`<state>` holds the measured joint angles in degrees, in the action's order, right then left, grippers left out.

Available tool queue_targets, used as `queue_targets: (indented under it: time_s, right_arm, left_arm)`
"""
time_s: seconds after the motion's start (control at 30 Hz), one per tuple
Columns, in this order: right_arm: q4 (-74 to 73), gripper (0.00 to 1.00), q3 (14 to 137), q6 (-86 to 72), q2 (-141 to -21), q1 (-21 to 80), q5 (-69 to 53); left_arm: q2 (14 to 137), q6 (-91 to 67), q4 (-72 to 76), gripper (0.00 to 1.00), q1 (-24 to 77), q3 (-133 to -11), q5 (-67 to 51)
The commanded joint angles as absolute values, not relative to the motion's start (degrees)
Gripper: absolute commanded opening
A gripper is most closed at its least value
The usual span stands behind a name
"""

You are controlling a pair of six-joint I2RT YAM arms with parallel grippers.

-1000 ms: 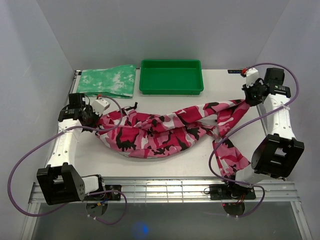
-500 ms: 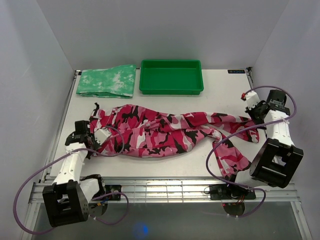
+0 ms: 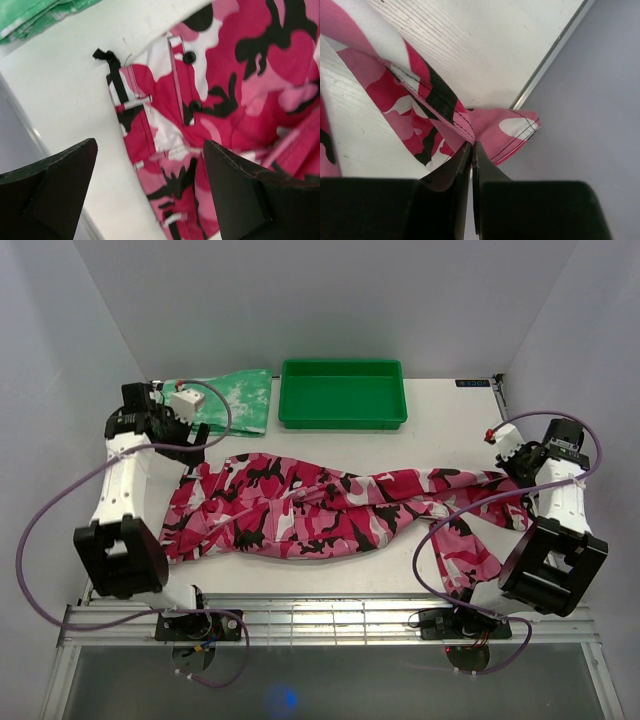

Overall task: Fold and stack the trousers
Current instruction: Flatten the trousers out

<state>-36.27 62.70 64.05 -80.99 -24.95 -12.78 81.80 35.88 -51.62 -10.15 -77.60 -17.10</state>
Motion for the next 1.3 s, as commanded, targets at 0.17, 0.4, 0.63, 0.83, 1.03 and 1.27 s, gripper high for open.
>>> queue_targets:
  time_s: [0.17,0.4,0.63,0.83,1.03,1.27]
  right_arm:
    - [-40.6,0.08,63.6,73.1,-77.4,-24.0,-15.9]
    - [-39.1,0.08,57.4,79.3,-72.9,-22.9,-14.1]
    - [-32.3,0.08,67.0,70.1,-80.7,-15.3,-11.7]
    - [-36.5,0.08,88.7,62.4,-90.1,-11.8,-13.4]
    - [-39.4,0.08,72.6,78.9,-75.3,-18.8,-19.3]
    - [-41.4,0.84,45.1,94.6,-65.4,-18.3,-14.8]
  left_arm:
    - [109.2,20.9,-49.8,0.95,-12.3,-92.8,-14.4]
    - [121.3,20.1,-51.8,0.88,-12.5,-98.5,-12.9]
    - [124.7,17.1,-49.2,0.28,-12.6,-97.4,-7.9]
    - [123.1,14.6,-50.2,0.0,-16.6,-103.3,-7.3]
    - [121.0,18.9,-51.8,0.0,-23.7,-103.7,-8.1]
    - [120.4,23.2,-55.5,0.13,-24.3,-100.6,-16.7]
